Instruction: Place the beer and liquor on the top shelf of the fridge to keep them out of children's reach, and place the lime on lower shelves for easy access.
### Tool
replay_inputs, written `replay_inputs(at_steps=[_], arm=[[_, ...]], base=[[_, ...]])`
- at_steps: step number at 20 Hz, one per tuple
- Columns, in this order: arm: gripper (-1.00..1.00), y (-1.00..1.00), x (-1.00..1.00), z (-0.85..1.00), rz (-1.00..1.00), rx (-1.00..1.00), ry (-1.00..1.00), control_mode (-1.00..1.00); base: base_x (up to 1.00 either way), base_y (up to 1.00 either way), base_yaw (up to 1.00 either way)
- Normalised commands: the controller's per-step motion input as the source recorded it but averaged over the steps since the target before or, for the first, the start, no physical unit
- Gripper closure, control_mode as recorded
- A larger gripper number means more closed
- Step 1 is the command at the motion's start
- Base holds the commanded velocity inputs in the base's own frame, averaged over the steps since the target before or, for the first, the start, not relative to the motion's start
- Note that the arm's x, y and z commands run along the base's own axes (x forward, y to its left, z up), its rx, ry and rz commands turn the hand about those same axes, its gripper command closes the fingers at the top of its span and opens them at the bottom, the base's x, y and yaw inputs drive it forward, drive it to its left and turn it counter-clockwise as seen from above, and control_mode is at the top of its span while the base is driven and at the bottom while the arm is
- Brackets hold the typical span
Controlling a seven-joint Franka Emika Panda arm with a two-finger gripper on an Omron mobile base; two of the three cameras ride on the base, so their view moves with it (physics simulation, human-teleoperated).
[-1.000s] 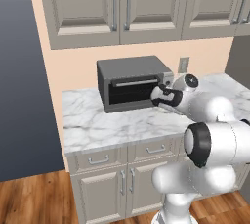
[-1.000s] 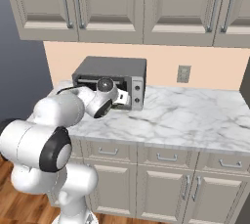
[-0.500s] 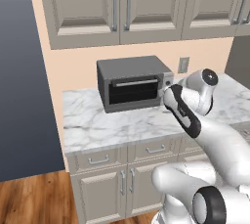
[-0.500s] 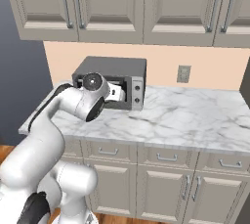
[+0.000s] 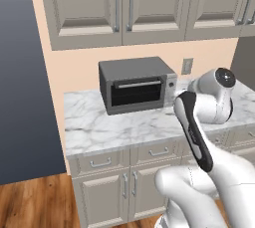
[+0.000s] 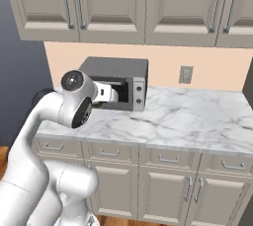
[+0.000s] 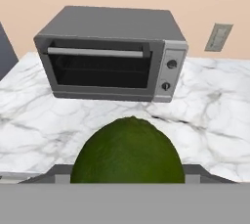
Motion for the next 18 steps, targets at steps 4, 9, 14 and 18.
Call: replay_inputs(at_steps=[4,9,14,18], arm=[[1.00,0.17,-0.63,0.15,0.00,-0.10,0.00,-1.00],[1.00,0.16,-0.42,0.40,0.00,-0.09,0.00,-1.00],[1.00,0.03,-0.28,0.24,0.00,-0.05,0.00,1.00],[1.00,0.00,0.00,0.00,0.00,0.00,0.00,1.00]], base=[[0.00,0.00,0.00],[0.00,0.00,0.00],[-0.18,0.00,0.00],[-0.35,-0.12,-0.01]])
